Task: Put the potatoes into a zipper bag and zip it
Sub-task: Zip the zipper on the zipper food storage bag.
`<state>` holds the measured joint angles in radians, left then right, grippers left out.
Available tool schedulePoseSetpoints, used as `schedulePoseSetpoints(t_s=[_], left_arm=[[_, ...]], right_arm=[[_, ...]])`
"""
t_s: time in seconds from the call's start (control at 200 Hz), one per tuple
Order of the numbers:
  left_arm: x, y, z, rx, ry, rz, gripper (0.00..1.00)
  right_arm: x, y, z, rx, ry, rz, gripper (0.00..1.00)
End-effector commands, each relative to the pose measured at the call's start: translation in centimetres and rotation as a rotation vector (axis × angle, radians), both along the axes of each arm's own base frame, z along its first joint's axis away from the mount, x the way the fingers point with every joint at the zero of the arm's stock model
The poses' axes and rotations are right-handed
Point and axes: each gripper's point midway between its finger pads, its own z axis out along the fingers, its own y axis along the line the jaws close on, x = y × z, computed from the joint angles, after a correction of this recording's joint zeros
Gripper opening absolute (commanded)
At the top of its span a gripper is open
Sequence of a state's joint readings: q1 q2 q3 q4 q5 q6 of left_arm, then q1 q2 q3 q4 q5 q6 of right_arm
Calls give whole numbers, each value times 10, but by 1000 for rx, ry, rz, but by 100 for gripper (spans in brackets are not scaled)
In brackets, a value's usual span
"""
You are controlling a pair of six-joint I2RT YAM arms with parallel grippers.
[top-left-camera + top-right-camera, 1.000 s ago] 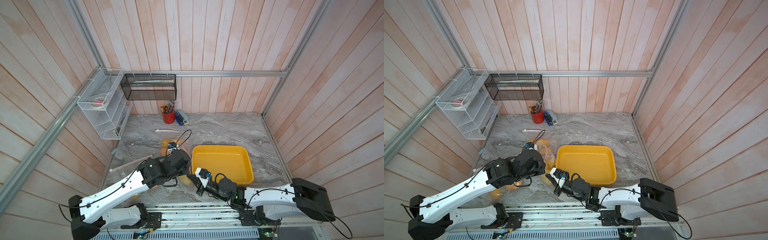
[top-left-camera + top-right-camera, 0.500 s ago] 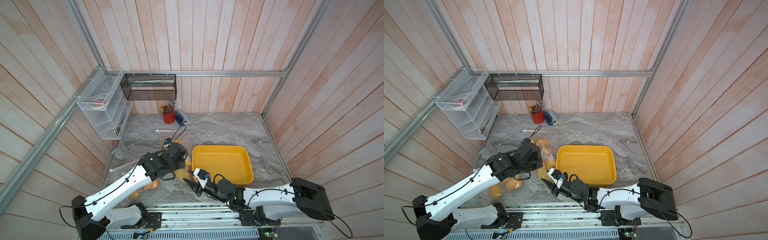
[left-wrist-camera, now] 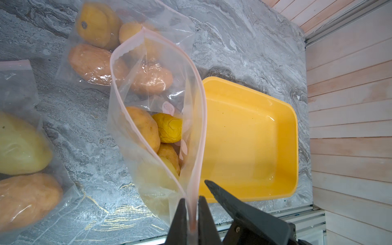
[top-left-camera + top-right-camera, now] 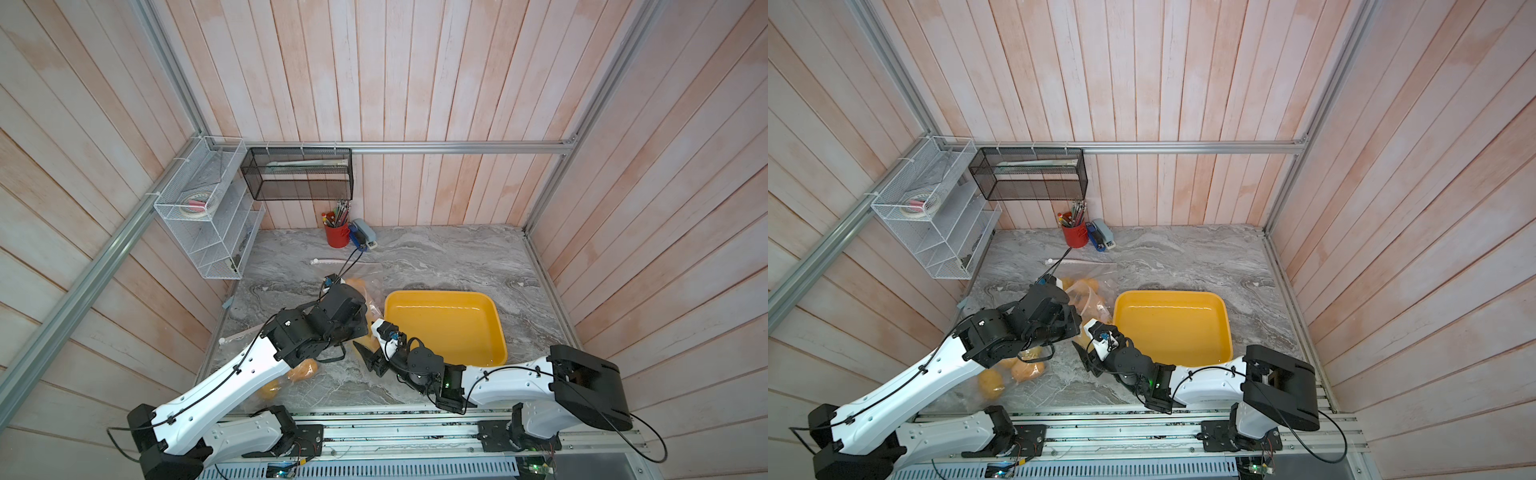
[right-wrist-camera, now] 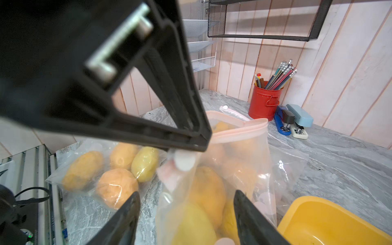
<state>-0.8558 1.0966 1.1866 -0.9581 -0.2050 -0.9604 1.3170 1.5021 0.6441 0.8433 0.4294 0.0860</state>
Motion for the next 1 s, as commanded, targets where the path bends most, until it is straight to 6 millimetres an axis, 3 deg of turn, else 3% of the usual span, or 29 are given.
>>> schedulePoseSetpoints(t_s=[0.0, 0.195, 0.49, 0.53, 0.695, 0.76, 0.815, 0.995], left_arm=[[-2, 2, 15, -22, -29, -12, 0], [-1, -1, 16, -30, -31, -22, 0], [1, -4, 11, -20, -21, -27, 0], [1, -4, 10, -20, -20, -27, 0], [0, -4, 8, -17, -18, -27, 0], [1, -4, 9, -18, -20, -28, 0], [1, -4, 7, -15, -20, -28, 0], [7, -2, 4, 21, -16, -1, 0]], right_arm=[[6, 1, 10, 39, 3, -15, 67], [10, 7, 14, 45, -10, -18, 59], [22, 11, 18, 55, -22, -56, 67], [24, 10, 19, 58, -23, -62, 62], [28, 8, 24, 54, -35, -66, 18], [26, 8, 24, 54, -38, -56, 5], [24, 7, 25, 56, -37, -45, 0], [12, 2, 25, 74, -48, 8, 0]])
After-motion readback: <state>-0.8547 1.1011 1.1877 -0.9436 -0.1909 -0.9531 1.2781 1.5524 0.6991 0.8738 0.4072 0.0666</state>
